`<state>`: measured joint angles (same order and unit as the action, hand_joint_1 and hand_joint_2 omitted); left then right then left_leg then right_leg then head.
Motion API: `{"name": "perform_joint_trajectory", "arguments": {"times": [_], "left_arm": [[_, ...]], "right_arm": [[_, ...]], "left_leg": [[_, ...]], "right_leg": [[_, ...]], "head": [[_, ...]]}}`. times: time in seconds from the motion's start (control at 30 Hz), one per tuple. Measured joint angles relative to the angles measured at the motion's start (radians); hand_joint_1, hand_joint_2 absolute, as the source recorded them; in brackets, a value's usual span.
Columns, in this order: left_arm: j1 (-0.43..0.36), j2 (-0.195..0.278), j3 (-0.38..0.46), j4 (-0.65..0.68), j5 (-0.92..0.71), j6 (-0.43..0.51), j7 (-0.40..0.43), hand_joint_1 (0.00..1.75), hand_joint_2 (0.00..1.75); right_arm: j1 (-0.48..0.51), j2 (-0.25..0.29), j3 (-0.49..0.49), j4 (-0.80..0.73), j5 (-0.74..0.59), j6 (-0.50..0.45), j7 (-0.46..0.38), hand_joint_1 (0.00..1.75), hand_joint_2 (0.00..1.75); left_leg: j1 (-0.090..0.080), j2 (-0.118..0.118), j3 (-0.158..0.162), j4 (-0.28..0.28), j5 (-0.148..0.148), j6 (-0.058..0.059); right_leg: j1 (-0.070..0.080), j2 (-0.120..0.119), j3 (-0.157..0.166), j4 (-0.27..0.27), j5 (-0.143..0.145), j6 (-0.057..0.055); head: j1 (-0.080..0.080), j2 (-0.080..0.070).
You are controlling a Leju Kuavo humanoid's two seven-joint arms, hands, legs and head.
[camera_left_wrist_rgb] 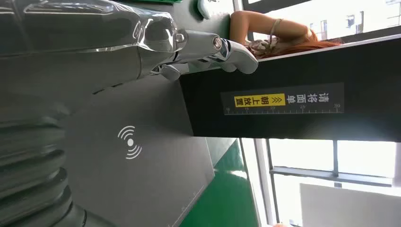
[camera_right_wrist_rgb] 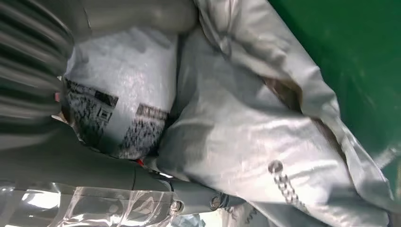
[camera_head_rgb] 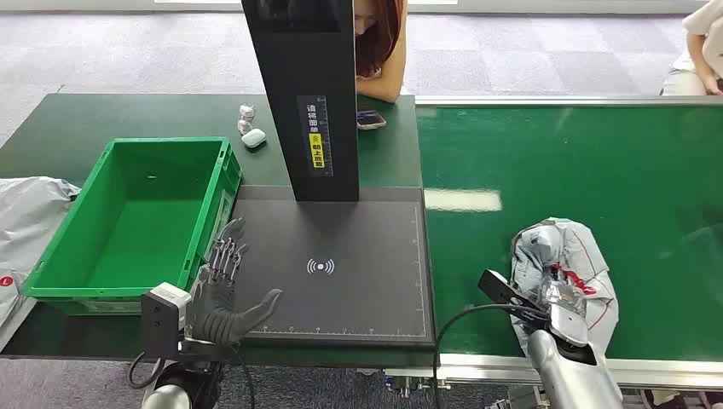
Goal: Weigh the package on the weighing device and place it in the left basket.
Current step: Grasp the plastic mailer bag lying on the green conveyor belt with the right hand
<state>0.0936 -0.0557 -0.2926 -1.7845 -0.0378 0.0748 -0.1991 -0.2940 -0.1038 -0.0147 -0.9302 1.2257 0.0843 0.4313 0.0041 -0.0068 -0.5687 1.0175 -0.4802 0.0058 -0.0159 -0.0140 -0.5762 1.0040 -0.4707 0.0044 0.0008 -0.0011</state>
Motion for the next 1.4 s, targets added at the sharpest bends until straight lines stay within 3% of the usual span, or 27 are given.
{"name": "perform_joint_trajectory", "arguments": {"times": [0.4,0.6,0.73,0.87,0.93,1.13,1.4], "left_arm": [[0.0,0.004,-0.001,0.0,0.008,0.0,-0.005,0.0,1.75],[0.006,0.007,-0.001,0.0,0.008,0.009,-0.015,0.0,1.75],[0.026,0.008,-0.001,0.0,0.001,0.01,-0.033,0.0,1.75],[0.036,0.008,-0.001,0.0,-0.002,0.009,-0.051,0.0,1.75],[0.036,0.007,-0.001,0.0,-0.003,0.009,-0.056,0.0,1.75],[0.028,0.004,-0.001,0.001,-0.004,0.008,-0.068,0.0,1.75],[0.024,0.003,-0.01,0.012,-0.004,0.005,-0.095,0.0,1.75]], "right_arm": [[-0.007,0.0,0.003,-0.011,0.024,-0.012,-0.004,1.75,1.75],[0.008,0.011,-0.01,-0.032,-0.025,-0.151,-0.092,1.75,1.75],[0.03,0.045,-0.067,-0.082,-0.311,-0.251,-0.323,1.75,1.75],[0.051,0.078,-0.125,-0.151,-0.701,-0.269,-0.586,1.75,1.75],[0.056,0.088,-0.136,-0.186,-0.85,-0.269,-0.669,1.75,1.75],[0.053,0.119,-0.135,-0.3,-1.114,-0.294,-0.8,1.75,1.75],[-0.008,0.136,-0.026,-0.404,-1.242,-0.332,-0.847,1.75,1.75]], "left_leg": [[0.0,0.0,0.001,0.001,0.0,0.0],[0.0,0.0,0.0,0.001,0.0,0.0],[0.0,0.001,-0.001,0.0,0.0,0.0],[0.0,0.001,-0.003,0.0,0.0,0.0],[0.0,0.001,-0.003,0.0,0.0,0.0],[0.0,0.002,-0.004,0.0,0.0,0.0],[0.0,0.004,-0.005,0.0,0.0,0.0]], "right_leg": [[0.0,0.0,0.002,-0.001,0.0,0.0],[0.0,0.0,0.001,-0.001,0.0,0.0],[0.0,0.001,-0.001,0.0,0.0,0.0],[0.0,0.001,-0.003,0.0,0.0,0.0],[0.0,0.001,-0.004,0.0,0.0,-0.001],[0.0,0.002,-0.004,0.001,0.0,-0.001],[0.0,0.004,-0.006,0.002,0.002,-0.002]], "head": [[0.0,0.0],[0.0,0.0],[0.0,0.0],[0.0,0.0],[0.0,0.0],[0.0,0.0],[0.0,0.0]]}}
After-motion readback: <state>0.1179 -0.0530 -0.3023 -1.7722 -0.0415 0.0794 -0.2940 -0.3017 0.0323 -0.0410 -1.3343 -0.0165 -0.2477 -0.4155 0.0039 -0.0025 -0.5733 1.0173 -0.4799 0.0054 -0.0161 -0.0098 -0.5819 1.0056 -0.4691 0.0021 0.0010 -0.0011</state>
